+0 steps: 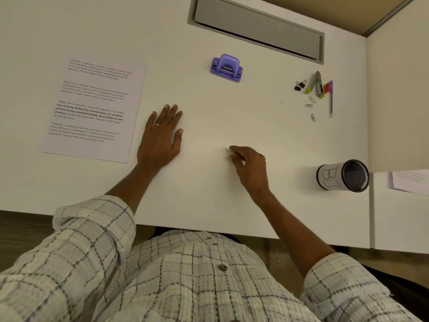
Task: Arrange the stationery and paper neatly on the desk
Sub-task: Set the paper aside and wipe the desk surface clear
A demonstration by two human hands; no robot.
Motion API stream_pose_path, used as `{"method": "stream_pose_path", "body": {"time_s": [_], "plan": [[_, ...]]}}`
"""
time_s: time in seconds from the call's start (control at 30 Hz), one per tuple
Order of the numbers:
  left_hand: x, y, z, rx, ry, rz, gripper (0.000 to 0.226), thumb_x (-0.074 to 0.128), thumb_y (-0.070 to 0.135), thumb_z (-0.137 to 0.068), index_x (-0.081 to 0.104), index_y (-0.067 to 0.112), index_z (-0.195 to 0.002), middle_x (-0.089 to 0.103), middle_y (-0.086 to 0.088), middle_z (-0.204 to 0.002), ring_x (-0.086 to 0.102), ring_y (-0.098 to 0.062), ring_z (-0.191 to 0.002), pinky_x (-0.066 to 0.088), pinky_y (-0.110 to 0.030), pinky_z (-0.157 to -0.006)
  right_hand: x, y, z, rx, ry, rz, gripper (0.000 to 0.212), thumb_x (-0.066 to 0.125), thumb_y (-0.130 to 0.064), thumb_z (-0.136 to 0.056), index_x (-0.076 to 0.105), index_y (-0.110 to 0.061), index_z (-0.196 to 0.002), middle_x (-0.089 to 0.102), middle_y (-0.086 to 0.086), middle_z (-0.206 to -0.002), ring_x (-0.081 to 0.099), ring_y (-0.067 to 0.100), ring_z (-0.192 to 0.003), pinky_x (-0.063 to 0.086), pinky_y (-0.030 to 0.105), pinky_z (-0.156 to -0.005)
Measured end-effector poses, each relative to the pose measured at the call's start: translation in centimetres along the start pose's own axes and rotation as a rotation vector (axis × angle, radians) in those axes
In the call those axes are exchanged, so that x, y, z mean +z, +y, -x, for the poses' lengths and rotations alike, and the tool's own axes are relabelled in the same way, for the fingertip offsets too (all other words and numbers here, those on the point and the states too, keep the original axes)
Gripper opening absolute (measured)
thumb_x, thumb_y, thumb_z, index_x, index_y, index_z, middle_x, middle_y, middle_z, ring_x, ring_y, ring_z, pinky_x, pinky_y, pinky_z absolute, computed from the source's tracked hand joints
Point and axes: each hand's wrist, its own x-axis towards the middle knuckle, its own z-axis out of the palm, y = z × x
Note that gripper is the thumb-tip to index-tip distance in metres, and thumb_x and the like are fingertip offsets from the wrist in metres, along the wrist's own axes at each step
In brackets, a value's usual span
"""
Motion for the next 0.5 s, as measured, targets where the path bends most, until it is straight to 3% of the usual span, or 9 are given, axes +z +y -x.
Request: {"method": "stream_pose_path", "body": {"time_s": [0.1, 0.3, 0.4, 0.5], "plan": [[-0.1, 0.0, 0.0, -0.001, -0.011, -0.003, 0.053, 0.039, 0.031, -0.106, 0.037, 0.016, -0.156, 0.033, -0.003, -0.166, 0.023, -0.018, -0.157, 0.018, -0.046, -0.128, -0.2, -0.2, 0.3, -0.065, -0.025, 0.027, 0.026, 0.059, -0.008, -0.097, 0.072, -0.013, -0.120, 0.073, -0.001, -0.118, 0.068, 0.010, -0.109, 0.052, 0.024, -0.098], [0.0, 0.0, 0.0, 0.001, -0.006, -0.006, 0.053, 0.038, 0.032, -0.106, 0.038, 0.015, -0.156, 0.034, -0.003, -0.165, 0.025, -0.018, -0.156, 0.018, -0.046, -0.128, -0.1, -0.1, 0.0, 0.071, -0.009, -0.089, 0.015, 0.074, -0.019, -0.089, 0.076, -0.018, -0.103, 0.076, -0.011, -0.098, 0.070, -0.002, -0.088, 0.056, 0.022, -0.084], [-0.1, 0.0, 0.0, 0.003, -0.001, -0.008, 0.053, 0.039, 0.032, -0.106, 0.038, 0.015, -0.156, 0.034, -0.004, -0.165, 0.025, -0.019, -0.156, 0.019, -0.046, -0.128, 0.4, 0.0, 0.0, 0.016, -0.053, -0.052, 0.023, 0.075, -0.023, -0.088, 0.074, -0.015, -0.110, 0.074, -0.006, -0.101, 0.066, 0.001, -0.086, 0.052, 0.014, -0.081], [-0.1, 0.1, 0.0, 0.002, -0.005, -0.007, 0.053, 0.037, 0.033, -0.106, 0.038, 0.015, -0.156, 0.034, -0.004, -0.165, 0.025, -0.019, -0.156, 0.018, -0.046, -0.128, 1.2, 0.6, 0.2, -0.110, -0.085, 0.106, 0.024, 0.071, -0.022, -0.091, 0.073, -0.013, -0.113, 0.066, 0.001, -0.099, 0.063, 0.015, -0.090, 0.051, 0.024, -0.079]]}}
